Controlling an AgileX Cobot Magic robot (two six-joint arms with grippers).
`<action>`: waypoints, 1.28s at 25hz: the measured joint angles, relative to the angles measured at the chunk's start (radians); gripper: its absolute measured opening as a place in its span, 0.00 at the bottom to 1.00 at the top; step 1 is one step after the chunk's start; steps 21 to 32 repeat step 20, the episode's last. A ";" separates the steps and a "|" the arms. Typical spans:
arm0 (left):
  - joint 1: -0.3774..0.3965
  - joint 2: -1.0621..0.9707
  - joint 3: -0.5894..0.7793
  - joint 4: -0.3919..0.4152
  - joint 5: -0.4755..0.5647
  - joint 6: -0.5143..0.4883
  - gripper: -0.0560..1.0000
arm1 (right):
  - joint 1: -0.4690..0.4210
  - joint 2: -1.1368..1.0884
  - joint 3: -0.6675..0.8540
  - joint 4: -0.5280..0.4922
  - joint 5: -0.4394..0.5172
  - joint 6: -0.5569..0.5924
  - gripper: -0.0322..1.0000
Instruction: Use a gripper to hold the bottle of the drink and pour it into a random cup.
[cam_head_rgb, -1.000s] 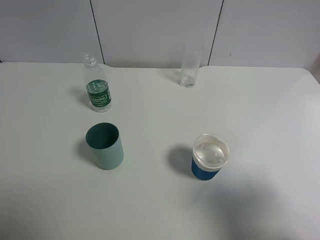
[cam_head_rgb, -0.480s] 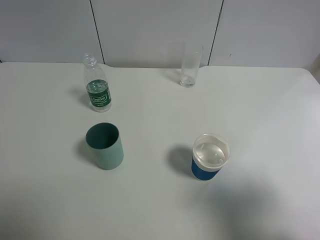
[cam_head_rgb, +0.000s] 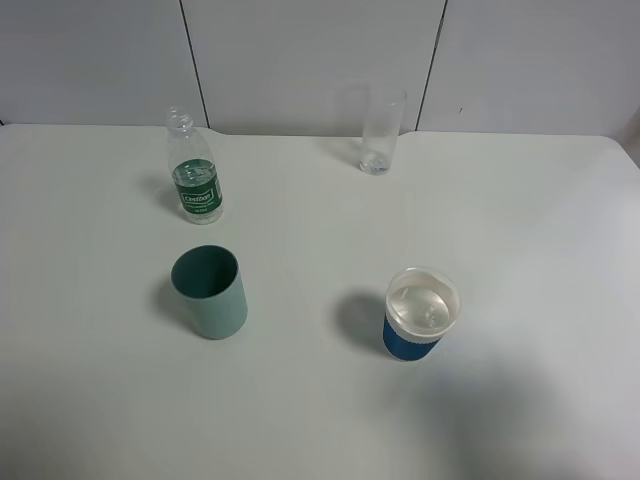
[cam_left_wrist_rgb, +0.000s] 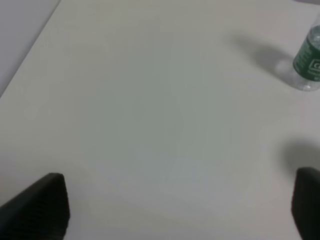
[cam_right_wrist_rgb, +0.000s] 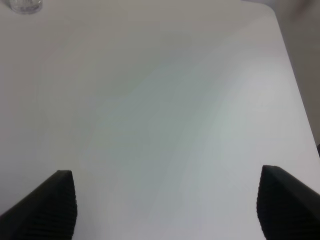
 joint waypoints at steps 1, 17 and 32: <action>0.000 0.000 0.000 0.000 0.000 0.000 0.89 | 0.000 0.000 0.000 0.000 0.000 0.000 0.75; 0.000 0.000 0.000 0.000 0.000 0.000 0.89 | 0.000 0.000 0.000 0.000 0.000 0.000 0.75; 0.000 0.000 0.000 0.000 0.000 0.000 0.89 | 0.000 0.000 0.000 0.000 0.000 0.000 0.75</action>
